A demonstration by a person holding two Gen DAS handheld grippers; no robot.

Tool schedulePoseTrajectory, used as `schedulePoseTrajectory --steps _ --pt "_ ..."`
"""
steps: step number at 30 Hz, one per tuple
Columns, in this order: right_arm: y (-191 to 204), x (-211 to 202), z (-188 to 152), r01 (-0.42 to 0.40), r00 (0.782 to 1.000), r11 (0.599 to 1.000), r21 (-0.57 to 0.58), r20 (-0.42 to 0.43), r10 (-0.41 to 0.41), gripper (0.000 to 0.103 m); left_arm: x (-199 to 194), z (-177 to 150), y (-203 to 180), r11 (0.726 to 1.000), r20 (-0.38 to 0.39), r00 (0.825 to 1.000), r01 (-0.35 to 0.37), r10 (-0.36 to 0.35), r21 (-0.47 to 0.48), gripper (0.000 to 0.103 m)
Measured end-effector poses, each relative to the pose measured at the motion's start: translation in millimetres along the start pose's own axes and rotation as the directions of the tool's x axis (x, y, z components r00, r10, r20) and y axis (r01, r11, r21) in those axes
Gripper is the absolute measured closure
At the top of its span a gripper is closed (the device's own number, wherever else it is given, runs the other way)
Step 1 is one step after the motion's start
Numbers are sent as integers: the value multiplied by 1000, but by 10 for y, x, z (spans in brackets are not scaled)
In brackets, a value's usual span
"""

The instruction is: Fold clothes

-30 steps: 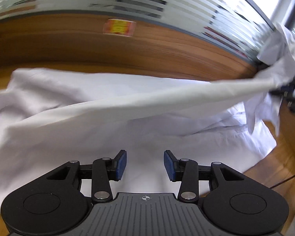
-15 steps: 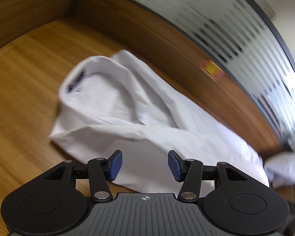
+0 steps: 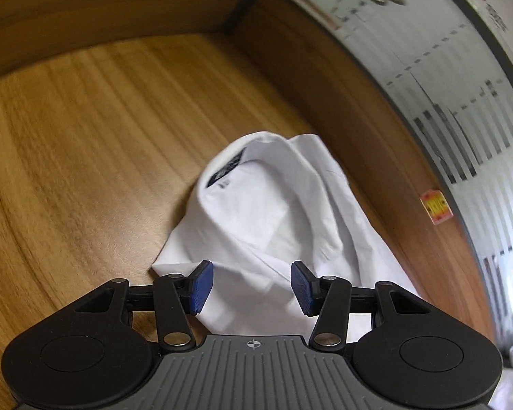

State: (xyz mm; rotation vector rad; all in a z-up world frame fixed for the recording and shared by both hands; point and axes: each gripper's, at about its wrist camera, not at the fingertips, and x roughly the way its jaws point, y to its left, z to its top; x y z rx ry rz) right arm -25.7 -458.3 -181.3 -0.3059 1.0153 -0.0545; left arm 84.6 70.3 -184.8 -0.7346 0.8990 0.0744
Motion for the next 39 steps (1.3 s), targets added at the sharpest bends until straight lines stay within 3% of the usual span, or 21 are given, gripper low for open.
schedulePoseTrajectory --steps 3,7,9,19,21,24,25,28,30,33,35,39 --pt "-2 -147 46 122 991 981 -151 64 -113 97 83 8 121 998 -22 1000 -7 5 -58 57" --pt "-6 -344 108 289 954 898 -332 174 -243 97 129 -3 150 998 -33 999 -16 14 -59 60" --pt "-3 -278 26 301 953 877 -375 161 -258 97 140 -9 143 999 -34 999 -21 19 -48 60" --pt "-130 22 -487 173 983 969 -177 -38 -182 98 167 -41 74 998 -42 998 -55 55 9 60" --pt "-235 -32 -512 143 989 988 -61 -39 -145 98 148 -35 37 998 -45 997 -64 65 17 60" --pt "-480 -105 -453 63 998 990 128 -6 -62 81 66 -44 -18 997 -35 997 -69 70 18 59" --pt "-562 -135 -445 28 999 982 185 18 -32 72 17 -54 -46 998 -26 997 -67 68 21 59" --pt "-806 -144 -399 -67 996 951 302 79 45 61 -123 -110 -163 997 -4 998 -57 57 54 59" --pt "-949 -81 -344 -111 991 941 318 102 83 59 -199 -177 -275 994 0 999 -44 44 101 59" --pt "-1115 45 -258 -158 986 942 297 103 133 47 -221 -351 -504 974 -24 999 -22 28 226 59" --pt "-1242 166 -221 -195 980 941 276 94 176 46 -152 -498 -664 951 -54 998 -19 37 308 59" --pt "-1447 349 -174 -266 964 938 221 74 256 46 38 -718 -845 931 -125 991 2 47 364 59"
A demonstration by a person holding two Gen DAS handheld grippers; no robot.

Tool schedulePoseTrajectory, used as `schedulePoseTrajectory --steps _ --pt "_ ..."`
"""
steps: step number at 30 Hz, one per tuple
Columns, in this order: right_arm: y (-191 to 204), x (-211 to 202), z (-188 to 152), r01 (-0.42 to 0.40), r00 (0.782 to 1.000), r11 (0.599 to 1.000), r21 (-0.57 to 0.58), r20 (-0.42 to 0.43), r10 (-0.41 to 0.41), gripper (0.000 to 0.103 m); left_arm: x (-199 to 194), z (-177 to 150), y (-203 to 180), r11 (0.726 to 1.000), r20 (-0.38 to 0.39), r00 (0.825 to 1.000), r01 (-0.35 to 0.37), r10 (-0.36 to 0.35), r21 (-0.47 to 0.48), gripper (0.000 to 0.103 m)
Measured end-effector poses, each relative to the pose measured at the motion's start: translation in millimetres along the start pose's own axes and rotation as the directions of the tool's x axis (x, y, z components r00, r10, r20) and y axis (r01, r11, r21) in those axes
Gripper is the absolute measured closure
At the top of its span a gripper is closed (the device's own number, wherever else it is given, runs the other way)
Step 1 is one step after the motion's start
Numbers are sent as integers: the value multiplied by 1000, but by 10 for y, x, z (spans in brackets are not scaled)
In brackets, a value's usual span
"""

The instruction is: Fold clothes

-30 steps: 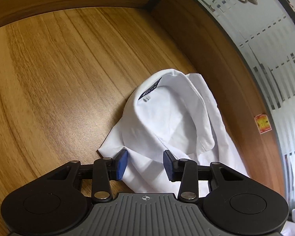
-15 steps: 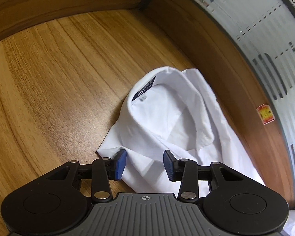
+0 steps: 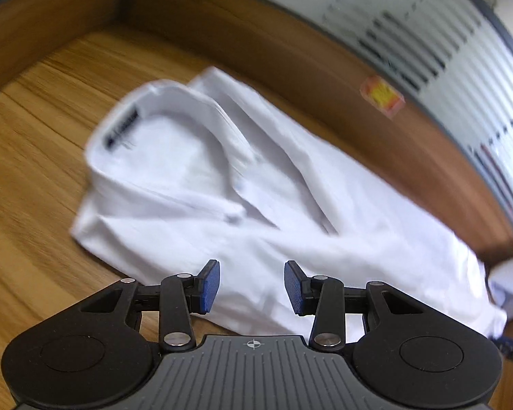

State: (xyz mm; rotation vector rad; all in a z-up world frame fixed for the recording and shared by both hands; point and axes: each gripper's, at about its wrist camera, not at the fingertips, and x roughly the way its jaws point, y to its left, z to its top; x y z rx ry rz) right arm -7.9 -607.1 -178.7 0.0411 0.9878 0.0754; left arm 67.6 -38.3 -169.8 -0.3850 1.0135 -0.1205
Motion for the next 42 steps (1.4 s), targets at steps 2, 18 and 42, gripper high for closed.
schedulePoseTrajectory --steps 2,18,42 --pt "-81 44 29 -70 997 997 -21 -12 70 46 99 -45 -64 1000 -28 1000 -8 8 11 59" --pt "-243 -24 -16 -251 956 968 -25 -163 244 90 396 -23 -21 996 -78 994 -83 81 -22 60" --pt "-283 60 -132 -362 932 892 -269 -90 351 76 -115 -309 -496 996 -23 996 -85 85 -1 58"
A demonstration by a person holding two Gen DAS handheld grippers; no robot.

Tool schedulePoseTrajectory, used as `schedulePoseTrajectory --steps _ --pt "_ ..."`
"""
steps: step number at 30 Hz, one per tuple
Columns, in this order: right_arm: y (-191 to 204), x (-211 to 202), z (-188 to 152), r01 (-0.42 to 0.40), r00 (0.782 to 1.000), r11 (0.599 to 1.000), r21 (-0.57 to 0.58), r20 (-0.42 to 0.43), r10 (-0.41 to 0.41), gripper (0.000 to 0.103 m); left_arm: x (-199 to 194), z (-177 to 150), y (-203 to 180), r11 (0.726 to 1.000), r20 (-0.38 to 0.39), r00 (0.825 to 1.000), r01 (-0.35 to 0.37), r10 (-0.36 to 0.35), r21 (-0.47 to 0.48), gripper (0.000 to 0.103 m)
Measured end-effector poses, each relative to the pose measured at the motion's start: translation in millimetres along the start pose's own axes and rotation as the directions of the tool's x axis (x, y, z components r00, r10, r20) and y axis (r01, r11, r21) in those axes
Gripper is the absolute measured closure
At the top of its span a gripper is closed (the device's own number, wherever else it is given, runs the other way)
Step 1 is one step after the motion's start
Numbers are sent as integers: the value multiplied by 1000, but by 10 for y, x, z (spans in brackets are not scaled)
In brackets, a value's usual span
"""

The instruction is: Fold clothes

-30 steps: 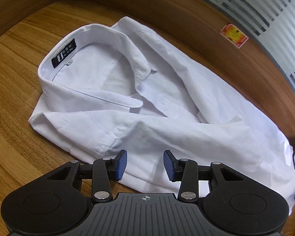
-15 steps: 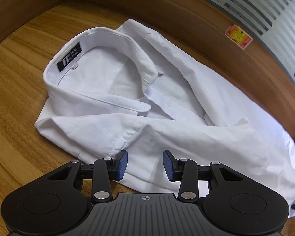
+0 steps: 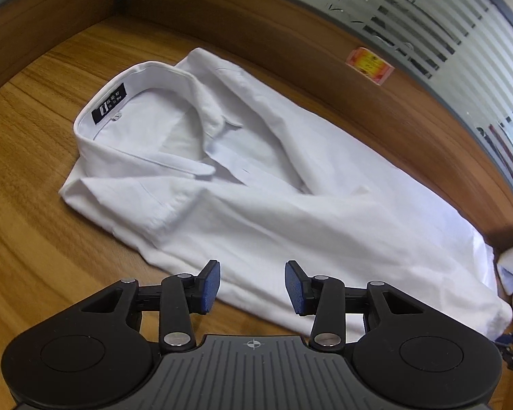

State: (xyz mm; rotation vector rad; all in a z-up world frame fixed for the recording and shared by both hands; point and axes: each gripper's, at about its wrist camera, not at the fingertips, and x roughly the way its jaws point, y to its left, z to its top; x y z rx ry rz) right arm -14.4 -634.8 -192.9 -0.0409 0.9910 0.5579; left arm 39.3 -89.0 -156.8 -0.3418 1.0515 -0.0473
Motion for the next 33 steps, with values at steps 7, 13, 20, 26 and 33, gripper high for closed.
schedulePoseTrajectory --steps 7,13,20,26,33 --pt "71 -459 136 -48 993 940 -339 83 81 102 -281 -452 -332 998 50 998 -39 41 -39 58" --pt "369 -576 -90 18 999 727 -686 45 18 102 -319 -862 -465 990 75 994 -76 85 -116 58" --pt "335 -238 -397 -33 999 694 -719 -35 11 101 -315 -1236 -489 975 60 987 -139 151 -174 58" --pt "172 -342 -245 -53 998 806 -590 -8 60 71 -294 -1246 -594 977 67 987 -133 145 -167 58" --pt "-84 -444 -82 -99 989 898 -429 58 137 55 -13 -1058 -1132 997 55 998 -33 36 -64 58"
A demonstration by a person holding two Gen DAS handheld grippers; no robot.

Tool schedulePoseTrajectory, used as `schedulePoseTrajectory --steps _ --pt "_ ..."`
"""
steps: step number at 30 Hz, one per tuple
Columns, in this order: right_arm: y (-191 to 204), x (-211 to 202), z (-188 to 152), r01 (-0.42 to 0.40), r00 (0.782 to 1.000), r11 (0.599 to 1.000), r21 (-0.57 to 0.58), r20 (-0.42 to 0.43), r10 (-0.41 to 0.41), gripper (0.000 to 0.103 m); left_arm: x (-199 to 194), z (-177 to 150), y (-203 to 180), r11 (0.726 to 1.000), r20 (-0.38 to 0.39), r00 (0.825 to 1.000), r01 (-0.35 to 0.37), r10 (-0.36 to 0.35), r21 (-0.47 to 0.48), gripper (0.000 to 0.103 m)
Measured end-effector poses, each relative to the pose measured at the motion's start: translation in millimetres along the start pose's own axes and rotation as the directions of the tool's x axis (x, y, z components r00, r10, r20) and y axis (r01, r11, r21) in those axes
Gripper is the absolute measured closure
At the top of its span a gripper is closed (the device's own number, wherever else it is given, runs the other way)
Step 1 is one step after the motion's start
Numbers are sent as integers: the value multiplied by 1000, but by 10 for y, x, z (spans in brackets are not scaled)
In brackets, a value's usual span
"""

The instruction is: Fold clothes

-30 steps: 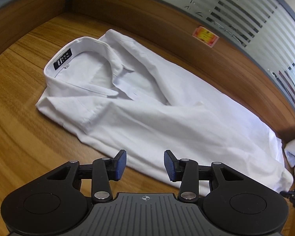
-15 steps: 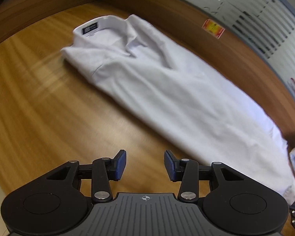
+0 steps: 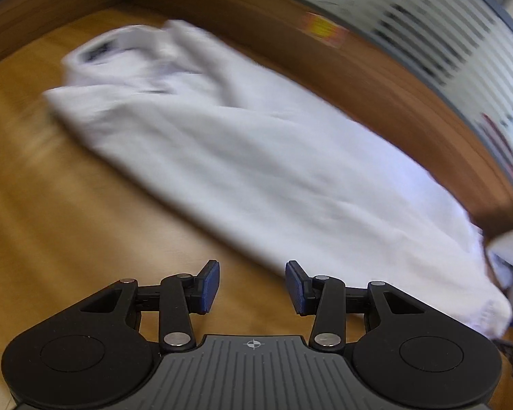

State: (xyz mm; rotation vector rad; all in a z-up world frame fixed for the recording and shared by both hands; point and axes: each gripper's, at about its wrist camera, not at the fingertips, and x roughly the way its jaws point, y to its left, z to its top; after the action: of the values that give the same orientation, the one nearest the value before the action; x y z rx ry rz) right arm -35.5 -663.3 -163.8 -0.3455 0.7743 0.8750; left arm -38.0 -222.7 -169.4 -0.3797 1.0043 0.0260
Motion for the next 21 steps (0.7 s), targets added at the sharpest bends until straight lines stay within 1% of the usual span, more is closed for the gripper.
schedulePoseTrajectory --steps 2,5,8,10,12,13,14,17,19,21 --pt "-34 63 5 -47 999 999 9 9 47 55 115 33 -253 998 -19 999 43 -43 44 58" --pt "-30 165 15 -128 992 992 -3 8 128 55 327 39 -625 988 -78 992 111 -103 105 58" --pt "-10 334 26 -173 985 984 -41 -21 172 55 541 -8 -913 977 -136 985 127 -104 170 58" --pt "-6 426 -1 -199 980 979 -46 -32 198 56 647 -30 -1033 973 -164 981 130 -99 192 58" --pt "-1 439 -21 -222 975 974 -53 -27 221 73 725 -38 -1111 969 -190 978 126 -86 214 58" --pt "-2 411 -26 -234 972 971 -59 -18 233 94 766 -37 -1125 968 -203 976 118 -72 222 58" --pt "-4 383 -31 -245 969 967 -64 -9 245 99 808 -37 -1136 967 -216 975 109 -58 231 59" --pt "-8 300 -45 -279 959 957 -81 18 281 100 834 -13 -1140 965 -225 973 114 -60 235 60" --pt "58 186 -39 -222 973 958 -183 17 229 100 850 3 -1142 964 -230 971 117 -61 238 60" --pt "151 99 -54 -159 986 942 -295 6 169 101 866 19 -1145 963 -236 970 121 -63 241 60"
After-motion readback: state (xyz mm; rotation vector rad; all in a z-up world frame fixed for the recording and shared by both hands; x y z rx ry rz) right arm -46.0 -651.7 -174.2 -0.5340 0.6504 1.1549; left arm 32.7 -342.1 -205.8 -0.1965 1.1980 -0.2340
